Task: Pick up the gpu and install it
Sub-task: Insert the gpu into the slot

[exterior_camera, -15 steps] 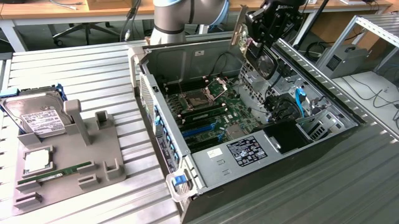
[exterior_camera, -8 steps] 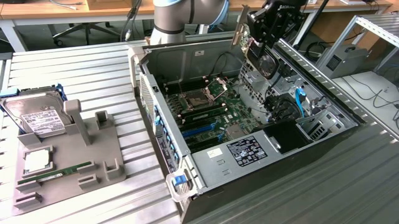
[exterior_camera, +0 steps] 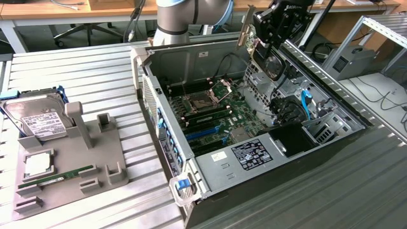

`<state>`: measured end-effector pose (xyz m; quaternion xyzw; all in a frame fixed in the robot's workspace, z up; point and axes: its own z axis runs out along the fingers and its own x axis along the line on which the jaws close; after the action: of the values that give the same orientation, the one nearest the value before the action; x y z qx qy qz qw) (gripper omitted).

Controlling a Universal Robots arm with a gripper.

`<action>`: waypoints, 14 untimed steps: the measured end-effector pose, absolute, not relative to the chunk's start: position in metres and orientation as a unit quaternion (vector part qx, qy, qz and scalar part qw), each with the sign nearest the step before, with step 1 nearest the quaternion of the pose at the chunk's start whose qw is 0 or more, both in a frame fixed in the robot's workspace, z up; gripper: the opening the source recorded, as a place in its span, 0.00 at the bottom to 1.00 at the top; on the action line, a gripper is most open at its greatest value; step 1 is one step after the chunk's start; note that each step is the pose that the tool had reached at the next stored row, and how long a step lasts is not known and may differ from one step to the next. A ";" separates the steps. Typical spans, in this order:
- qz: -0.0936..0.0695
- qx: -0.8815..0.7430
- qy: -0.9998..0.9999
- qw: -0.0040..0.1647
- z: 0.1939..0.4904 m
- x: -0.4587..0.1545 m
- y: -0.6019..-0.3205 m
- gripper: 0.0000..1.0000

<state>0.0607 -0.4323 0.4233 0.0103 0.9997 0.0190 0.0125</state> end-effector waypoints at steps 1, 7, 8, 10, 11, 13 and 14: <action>0.019 0.010 1.000 0.012 0.423 0.061 -0.432 0.27; 0.019 0.007 1.000 0.012 0.423 0.061 -0.432 0.27; 0.019 0.006 1.000 0.012 0.423 0.061 -0.432 0.27; 0.019 0.005 1.000 0.012 0.423 0.061 -0.432 0.27; 0.019 0.004 1.000 0.012 0.423 0.061 -0.432 0.27; 0.019 0.002 1.000 0.012 0.423 0.061 -0.432 0.27; 0.019 0.000 1.000 0.012 0.423 0.061 -0.432 0.27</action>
<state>0.0607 -0.4323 0.4233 0.0004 0.9997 0.0191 0.0123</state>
